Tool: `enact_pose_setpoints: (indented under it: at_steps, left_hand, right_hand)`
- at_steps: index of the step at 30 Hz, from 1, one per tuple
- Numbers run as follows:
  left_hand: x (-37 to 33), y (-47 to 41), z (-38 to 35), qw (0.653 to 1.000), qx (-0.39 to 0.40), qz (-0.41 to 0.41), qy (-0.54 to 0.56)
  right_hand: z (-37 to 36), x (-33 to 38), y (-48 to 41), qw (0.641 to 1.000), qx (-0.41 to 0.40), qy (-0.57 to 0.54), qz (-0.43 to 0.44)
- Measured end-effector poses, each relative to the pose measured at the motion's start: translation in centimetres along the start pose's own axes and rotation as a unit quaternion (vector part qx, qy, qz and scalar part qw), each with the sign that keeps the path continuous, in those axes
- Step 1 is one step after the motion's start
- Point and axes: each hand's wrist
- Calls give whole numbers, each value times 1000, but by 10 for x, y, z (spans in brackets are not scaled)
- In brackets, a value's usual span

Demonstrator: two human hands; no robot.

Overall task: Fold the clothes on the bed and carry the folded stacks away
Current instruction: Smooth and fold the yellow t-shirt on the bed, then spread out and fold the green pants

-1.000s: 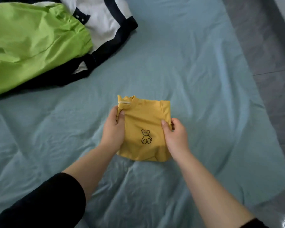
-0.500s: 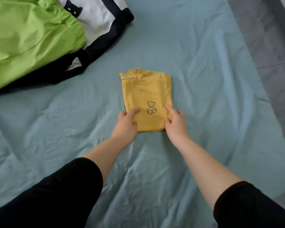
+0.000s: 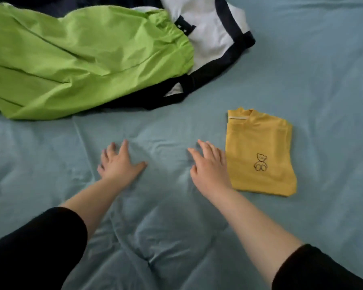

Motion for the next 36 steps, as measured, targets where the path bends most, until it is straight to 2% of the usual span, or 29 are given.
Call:
enact_pose_setpoints:
  at_steps: [2,4,7,11,14,19,21,26,28,31,32,33,34,36]
  left_hand:
    - [29,-19,17,996,10,81,37]
    - [44,-33,25,990,25,115,73]
    - [45,-45,23,988,56,113,87]
    - [50,-62,15,981,101,118,117]
    - [52,-68,11,979,109,126,118]
    - [49,-67,10,978,119,117,123]
    - [50,-63,7,980,111,107,125]
    - [52,-49,7,988,68,70,121]
    - [63,-32,5,987,-26,37,154]
    - [88,9,5,955,-175,17,240]
    - [94,23,6,956,-194,11,219]
    - [98,38,7,970,-188,-21,151]
    - [98,52,8,982,-161,-82,55]
    - [95,71,8,962,-95,-224,-124]
  right_hand:
    - [-1,27,-16,1000,13,10,20]
    - [1,55,-34,999,13,17,40]
    - [3,100,-67,996,-20,35,75]
    - [6,162,-119,983,-112,36,141]
    - [9,193,-157,980,-137,45,137]
    - [12,205,-165,977,-162,-88,103]
    - [7,205,-151,978,-142,-116,100]
    - [-26,187,-102,996,-26,-42,72]
    - [-34,180,-78,995,8,-88,48]
    - [-41,166,-31,986,44,-163,3]
    - [-42,162,-12,980,60,-188,-7]
    - [-43,159,8,973,83,-216,-15]
    - [-43,156,30,963,111,-244,-18]
    - [-40,153,72,942,164,-294,-20]
Point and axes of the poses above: each hand's wrist, its own y-axis away from the middle knuckle, its own z-axis out of the back of the hand, x = y × z, and after that the axes turned 10 degrees about -z, right-handed
